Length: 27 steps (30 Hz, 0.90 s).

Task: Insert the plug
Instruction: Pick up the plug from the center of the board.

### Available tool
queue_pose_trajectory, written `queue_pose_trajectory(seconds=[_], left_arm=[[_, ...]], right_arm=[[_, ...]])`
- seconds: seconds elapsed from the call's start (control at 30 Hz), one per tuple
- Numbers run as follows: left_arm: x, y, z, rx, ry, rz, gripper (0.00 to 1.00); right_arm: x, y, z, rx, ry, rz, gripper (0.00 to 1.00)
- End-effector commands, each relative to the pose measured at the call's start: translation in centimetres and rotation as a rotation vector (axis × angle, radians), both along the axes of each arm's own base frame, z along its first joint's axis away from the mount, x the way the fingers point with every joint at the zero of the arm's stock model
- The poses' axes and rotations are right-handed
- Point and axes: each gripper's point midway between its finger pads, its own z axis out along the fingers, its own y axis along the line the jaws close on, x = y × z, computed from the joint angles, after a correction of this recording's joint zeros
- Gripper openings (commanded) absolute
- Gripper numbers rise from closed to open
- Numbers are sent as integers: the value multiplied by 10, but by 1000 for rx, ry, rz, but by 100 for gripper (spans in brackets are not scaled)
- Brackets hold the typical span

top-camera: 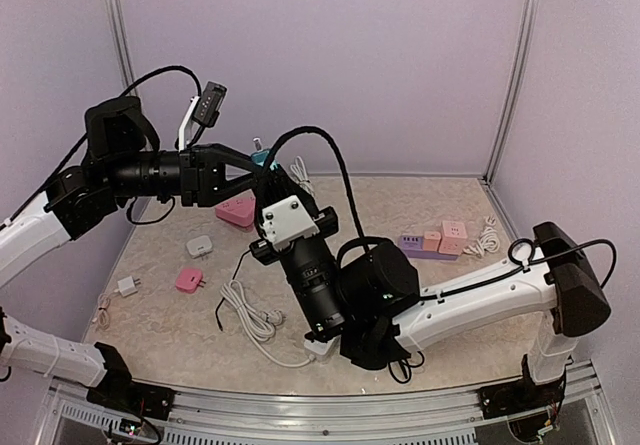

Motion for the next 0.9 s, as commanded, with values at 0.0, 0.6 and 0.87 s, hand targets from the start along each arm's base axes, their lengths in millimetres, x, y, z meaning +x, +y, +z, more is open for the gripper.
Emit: queue_pose_trajectory(seconds=[0.0,0.6,0.87], left_arm=[[-8,8,-12,29,-94,-72,97],[28,83,-146,733,-688,-169,99],[40,66,-151,763,-708,-162,99]], right_arm=[[-2,-26,27,83,29,116,0],[-26,-112,69,-24,465,564,0],[-28,-186,207,95,310,565,0]])
